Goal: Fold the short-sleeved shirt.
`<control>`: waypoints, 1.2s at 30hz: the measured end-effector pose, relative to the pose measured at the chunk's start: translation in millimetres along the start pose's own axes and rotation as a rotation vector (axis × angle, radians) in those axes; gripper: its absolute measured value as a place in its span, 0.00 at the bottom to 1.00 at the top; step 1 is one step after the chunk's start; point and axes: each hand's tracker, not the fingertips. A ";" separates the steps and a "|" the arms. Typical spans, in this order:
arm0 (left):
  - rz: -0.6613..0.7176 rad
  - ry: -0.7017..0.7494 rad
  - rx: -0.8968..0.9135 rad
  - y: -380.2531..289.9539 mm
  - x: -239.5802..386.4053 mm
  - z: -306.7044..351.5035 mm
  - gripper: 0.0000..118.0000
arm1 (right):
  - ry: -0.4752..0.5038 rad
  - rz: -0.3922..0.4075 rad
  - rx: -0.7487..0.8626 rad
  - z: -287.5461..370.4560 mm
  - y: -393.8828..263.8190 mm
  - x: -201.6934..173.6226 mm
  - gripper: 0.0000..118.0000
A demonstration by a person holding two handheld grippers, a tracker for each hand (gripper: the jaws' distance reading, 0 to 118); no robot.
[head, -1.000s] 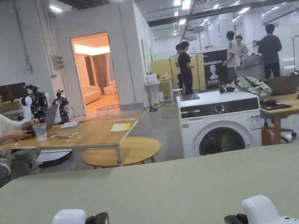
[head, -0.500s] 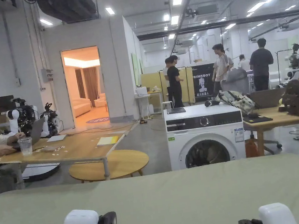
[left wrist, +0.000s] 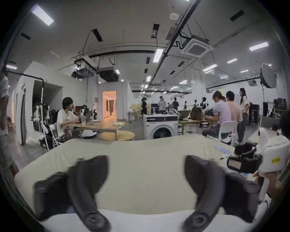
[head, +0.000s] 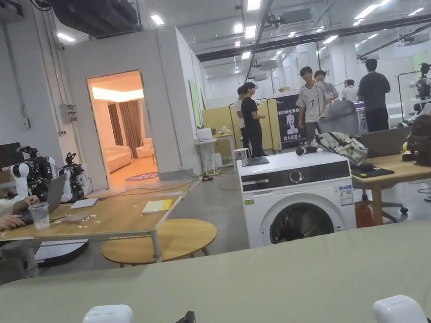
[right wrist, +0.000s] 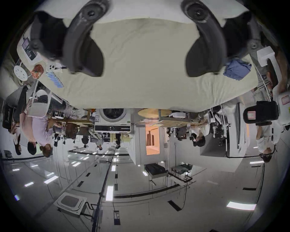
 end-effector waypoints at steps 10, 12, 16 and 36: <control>-0.078 0.016 -0.041 -6.0 23.1 1.3 0.90 | -0.038 0.013 0.011 6.0 -0.5 -11.0 0.95; -0.081 0.075 -0.027 -10.4 29.1 1.6 0.90 | -0.090 0.010 0.018 9.7 -1.5 -20.1 0.95; -0.100 0.076 -0.039 -14.6 32.7 10.1 0.91 | -0.044 0.054 0.004 17.8 -3.7 -29.9 0.95; -0.045 0.137 -0.009 -12.8 14.6 47.5 0.90 | -0.125 0.007 0.025 44.3 5.1 -34.4 0.95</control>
